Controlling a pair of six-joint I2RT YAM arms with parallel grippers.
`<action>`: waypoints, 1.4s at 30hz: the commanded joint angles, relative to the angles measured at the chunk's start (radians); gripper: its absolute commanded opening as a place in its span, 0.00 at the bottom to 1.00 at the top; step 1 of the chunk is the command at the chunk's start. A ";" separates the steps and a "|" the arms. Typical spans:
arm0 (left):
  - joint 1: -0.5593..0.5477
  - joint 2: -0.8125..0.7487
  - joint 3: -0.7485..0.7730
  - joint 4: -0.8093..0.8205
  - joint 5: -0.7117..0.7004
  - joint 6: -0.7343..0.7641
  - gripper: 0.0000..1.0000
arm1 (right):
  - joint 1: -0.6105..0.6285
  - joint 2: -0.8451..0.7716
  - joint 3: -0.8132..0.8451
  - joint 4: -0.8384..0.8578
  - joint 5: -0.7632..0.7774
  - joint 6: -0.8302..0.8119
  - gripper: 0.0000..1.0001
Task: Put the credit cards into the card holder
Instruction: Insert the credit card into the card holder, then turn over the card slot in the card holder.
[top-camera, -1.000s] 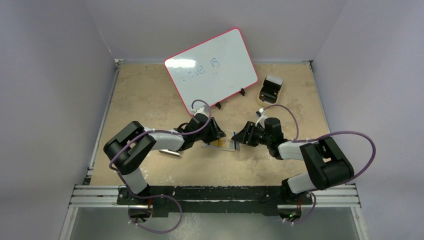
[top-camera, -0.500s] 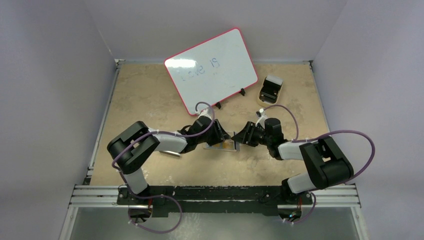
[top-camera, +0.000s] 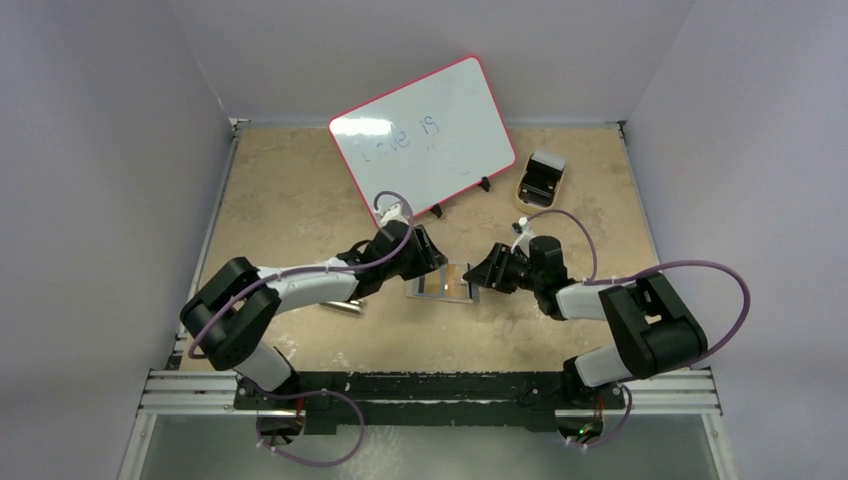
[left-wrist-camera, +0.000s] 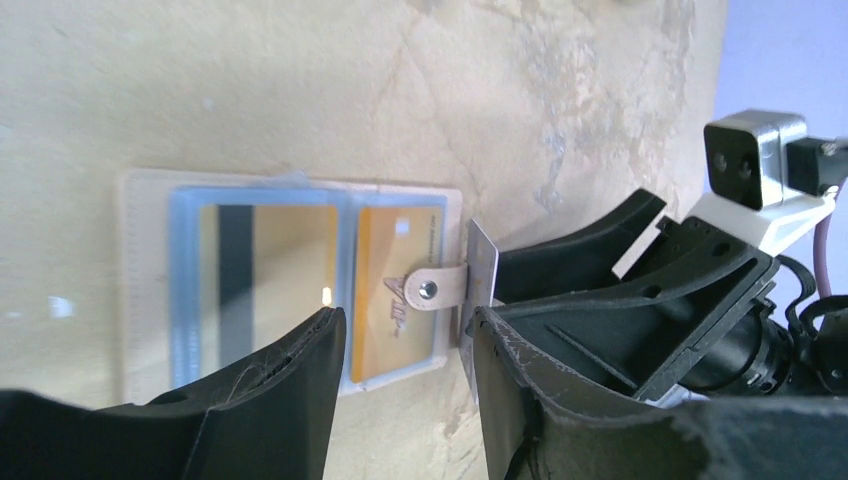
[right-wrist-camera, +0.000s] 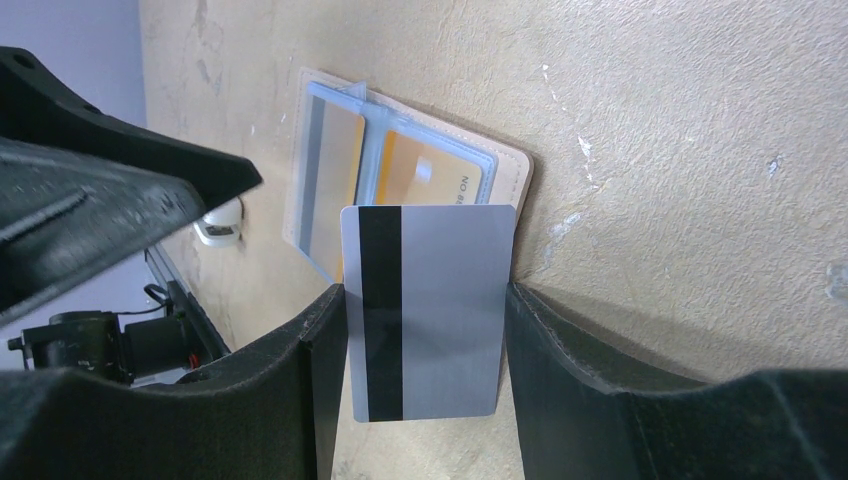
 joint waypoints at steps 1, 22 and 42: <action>0.034 -0.048 0.030 -0.103 -0.072 0.068 0.50 | 0.004 -0.017 -0.007 -0.030 0.000 -0.022 0.00; 0.058 0.049 0.014 -0.065 -0.032 0.081 0.51 | 0.003 -0.014 -0.002 -0.033 0.000 -0.025 0.00; 0.058 0.047 -0.003 0.074 0.123 -0.031 0.51 | 0.004 0.005 -0.005 -0.021 -0.003 -0.028 0.00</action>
